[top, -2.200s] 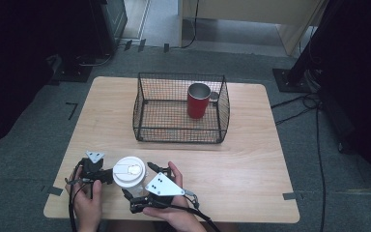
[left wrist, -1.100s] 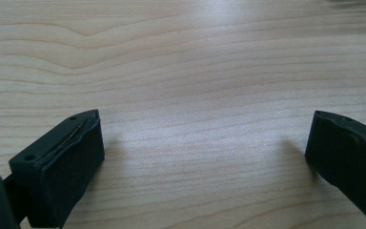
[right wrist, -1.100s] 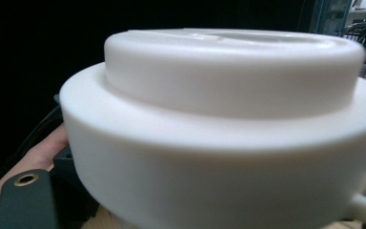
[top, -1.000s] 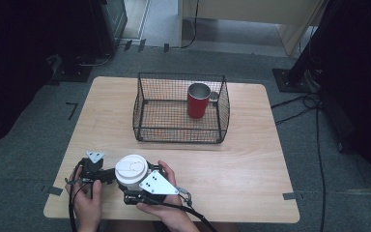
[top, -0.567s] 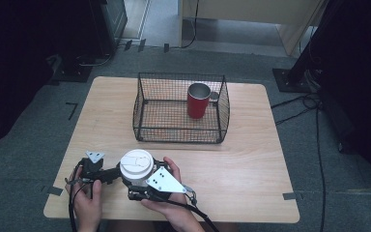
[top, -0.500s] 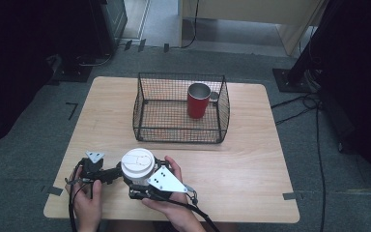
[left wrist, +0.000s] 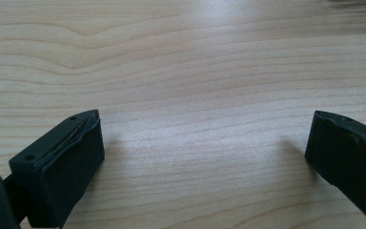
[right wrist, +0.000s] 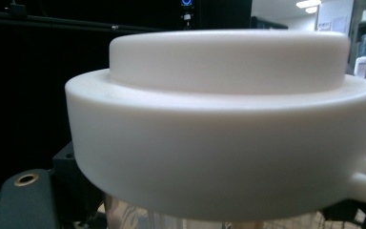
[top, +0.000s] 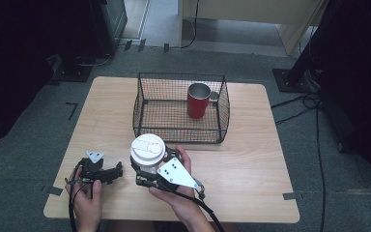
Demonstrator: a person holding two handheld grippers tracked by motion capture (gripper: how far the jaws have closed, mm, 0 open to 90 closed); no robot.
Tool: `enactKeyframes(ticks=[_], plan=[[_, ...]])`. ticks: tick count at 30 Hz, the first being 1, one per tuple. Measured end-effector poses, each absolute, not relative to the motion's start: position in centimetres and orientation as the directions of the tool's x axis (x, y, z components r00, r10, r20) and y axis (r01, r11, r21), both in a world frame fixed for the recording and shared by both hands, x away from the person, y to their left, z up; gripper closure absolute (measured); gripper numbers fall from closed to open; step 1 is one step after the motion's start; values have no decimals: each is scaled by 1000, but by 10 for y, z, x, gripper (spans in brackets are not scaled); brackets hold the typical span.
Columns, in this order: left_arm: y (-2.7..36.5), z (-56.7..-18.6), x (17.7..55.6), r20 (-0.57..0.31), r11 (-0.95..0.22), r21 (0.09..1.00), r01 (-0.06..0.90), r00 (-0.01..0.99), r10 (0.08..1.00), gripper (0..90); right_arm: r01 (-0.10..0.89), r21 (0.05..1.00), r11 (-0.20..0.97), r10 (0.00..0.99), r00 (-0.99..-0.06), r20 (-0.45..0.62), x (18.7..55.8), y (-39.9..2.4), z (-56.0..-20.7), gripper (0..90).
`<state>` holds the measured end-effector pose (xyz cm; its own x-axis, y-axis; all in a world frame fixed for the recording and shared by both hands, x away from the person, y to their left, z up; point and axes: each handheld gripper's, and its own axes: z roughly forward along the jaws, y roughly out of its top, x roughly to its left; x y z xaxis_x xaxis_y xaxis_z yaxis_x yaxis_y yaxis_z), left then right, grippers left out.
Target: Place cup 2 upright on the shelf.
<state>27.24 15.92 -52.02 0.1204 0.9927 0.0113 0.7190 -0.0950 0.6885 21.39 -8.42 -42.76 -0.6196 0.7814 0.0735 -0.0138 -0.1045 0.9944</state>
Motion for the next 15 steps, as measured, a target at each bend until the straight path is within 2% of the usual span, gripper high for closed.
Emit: enactKeyframes(ticks=[15], plan=[[159, -520, 272, 12, -95, 689, 718, 119, 993, 1, -100, 987, -128, 831, -554, 52, 238, -101, -394, 161]])
